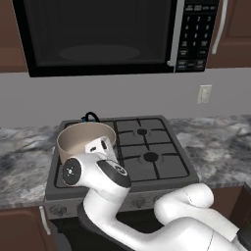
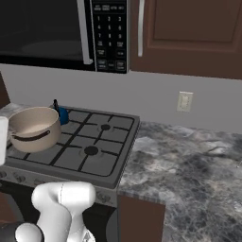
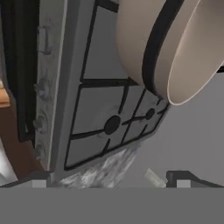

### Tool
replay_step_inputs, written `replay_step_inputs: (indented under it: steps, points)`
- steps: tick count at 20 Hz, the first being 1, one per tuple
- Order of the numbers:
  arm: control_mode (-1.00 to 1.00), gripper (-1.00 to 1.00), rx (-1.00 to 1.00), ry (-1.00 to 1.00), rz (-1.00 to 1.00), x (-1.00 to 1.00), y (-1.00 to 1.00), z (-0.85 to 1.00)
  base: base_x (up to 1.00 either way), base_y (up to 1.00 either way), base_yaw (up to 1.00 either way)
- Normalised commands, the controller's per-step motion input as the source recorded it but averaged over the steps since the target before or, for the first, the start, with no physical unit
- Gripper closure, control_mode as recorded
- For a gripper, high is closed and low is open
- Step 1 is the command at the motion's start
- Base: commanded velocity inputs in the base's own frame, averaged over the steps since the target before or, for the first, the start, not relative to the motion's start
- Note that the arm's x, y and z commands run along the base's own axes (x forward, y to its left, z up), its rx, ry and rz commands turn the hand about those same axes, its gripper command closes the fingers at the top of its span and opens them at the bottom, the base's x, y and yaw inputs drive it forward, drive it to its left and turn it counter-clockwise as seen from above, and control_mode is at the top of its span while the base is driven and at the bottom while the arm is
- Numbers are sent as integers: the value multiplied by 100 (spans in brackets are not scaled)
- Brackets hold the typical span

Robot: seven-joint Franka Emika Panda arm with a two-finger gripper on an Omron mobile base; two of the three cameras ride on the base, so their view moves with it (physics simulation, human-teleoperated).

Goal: Pick the kettle from the cabinet and place it on a stove burner. Then pick the pot from the counter and place it on another stove burner. Finally, turn both burners on.

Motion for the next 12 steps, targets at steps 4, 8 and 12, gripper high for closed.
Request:
replay_step_inputs:
  steps: [4,8,12]
  points:
    - [-100,-100,-18,-2,2,0,19,-28,0,0,0]
    - [-100,-100,-13,-3,1,-10,7,-34,0,0,0]
    - [-100,-100,-12,-5,5,-15,10,-36,0,0,0]
